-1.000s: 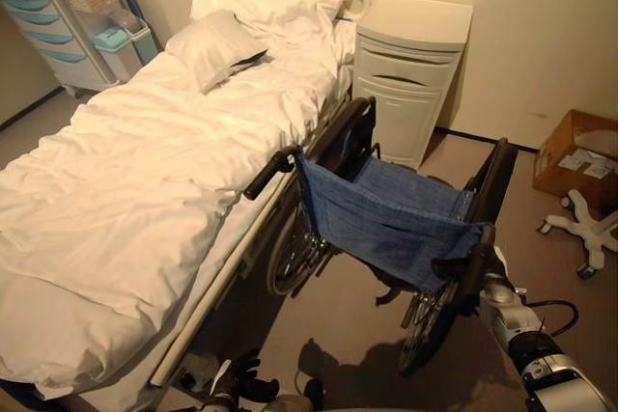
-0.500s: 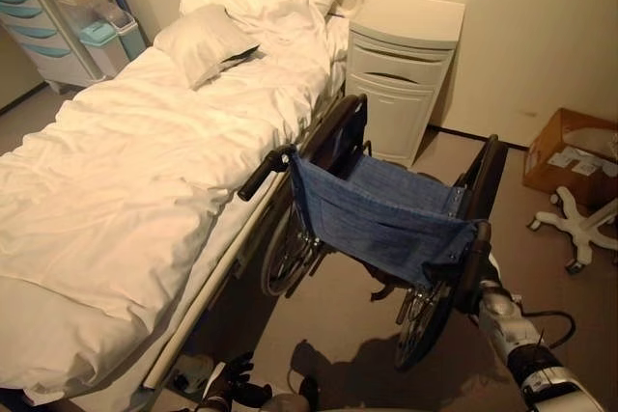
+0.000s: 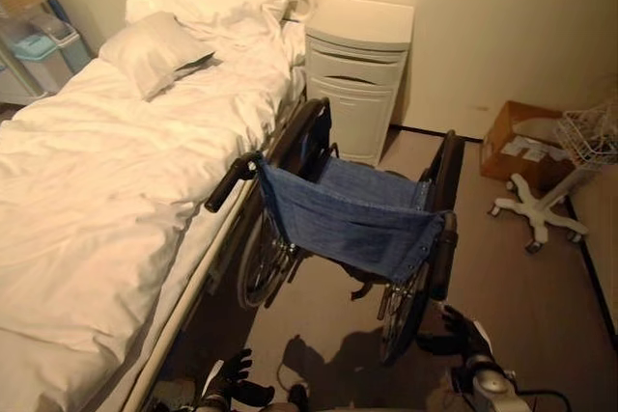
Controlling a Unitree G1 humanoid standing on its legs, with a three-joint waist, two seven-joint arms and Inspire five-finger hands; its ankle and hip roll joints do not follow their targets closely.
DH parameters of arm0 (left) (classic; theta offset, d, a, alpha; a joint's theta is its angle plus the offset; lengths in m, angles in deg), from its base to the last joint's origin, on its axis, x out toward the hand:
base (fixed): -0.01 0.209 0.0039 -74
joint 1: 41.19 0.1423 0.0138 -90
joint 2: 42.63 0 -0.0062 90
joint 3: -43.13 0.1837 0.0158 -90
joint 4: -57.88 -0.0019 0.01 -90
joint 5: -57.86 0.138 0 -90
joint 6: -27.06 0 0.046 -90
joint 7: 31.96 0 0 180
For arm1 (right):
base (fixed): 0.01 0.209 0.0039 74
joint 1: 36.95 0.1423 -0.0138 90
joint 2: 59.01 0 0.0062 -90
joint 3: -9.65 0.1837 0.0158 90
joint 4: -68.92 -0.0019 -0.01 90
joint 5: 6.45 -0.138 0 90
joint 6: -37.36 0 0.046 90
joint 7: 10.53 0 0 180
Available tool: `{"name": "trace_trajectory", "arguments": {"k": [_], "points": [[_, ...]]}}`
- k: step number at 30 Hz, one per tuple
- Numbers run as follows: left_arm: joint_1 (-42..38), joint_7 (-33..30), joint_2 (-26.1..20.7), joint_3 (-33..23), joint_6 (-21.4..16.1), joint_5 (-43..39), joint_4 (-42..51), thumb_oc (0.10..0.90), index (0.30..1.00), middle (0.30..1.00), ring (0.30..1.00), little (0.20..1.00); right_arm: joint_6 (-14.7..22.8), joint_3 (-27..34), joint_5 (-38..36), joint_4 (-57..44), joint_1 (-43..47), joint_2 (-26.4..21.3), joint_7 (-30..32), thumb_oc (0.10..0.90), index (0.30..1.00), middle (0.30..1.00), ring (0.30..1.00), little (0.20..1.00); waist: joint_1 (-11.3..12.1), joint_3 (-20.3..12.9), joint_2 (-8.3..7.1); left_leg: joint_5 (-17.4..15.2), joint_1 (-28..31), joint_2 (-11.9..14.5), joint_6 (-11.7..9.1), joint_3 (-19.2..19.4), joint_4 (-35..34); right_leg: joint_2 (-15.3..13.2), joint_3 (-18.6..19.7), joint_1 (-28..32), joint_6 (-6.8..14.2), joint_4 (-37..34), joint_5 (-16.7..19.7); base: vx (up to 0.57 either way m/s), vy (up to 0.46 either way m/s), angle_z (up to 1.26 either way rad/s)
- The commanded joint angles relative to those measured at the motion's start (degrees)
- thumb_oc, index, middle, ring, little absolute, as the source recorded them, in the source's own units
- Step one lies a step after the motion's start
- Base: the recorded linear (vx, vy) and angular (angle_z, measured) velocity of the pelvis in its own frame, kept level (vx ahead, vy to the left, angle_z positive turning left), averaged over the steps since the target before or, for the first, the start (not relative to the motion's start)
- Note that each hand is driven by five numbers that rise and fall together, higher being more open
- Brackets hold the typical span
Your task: Push the wheelchair next to the bed
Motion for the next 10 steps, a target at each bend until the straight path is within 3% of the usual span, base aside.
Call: {"name": "trace_trajectory", "arguments": {"k": [1, 10], "points": [[-1.8, -1.2, 2.4, 1.4, -6.3, 0.7, -2.0, 0.8, 0.9, 0.9, 0.9, 0.9, 6.3, 0.7, -1.7, 0.6, 3.2, 0.0, -5.0, 0.8, 0.9, 0.9, 0.9, 0.9, 1.1, -2.3, 2.08, -8.0, 2.2, 0.0, -1.4, 1.6, 2.1, -1.3, 2.1, -5.1, 2.0, 5.8, 0.5, 0.01, 0.02, -0.06], [-2.9, -3.9, 3.0, 2.8, -12.3, 0.0, -0.1, 0.8, 0.9, 0.9, 0.9, 0.9, 7.1, -2.6, -2.4, 3.1, 1.2, 3.6, -8.4, 0.8, 0.9, 0.9, 0.9, 0.9, 0.1, -2.1, 3.06, -7.8, 1.8, -0.4, -1.6, 0.9, 2.2, -1.1, 2.5, -5.5, 1.6, 6.0, 0.2, 0.0, 0.025, -0.04]]}}
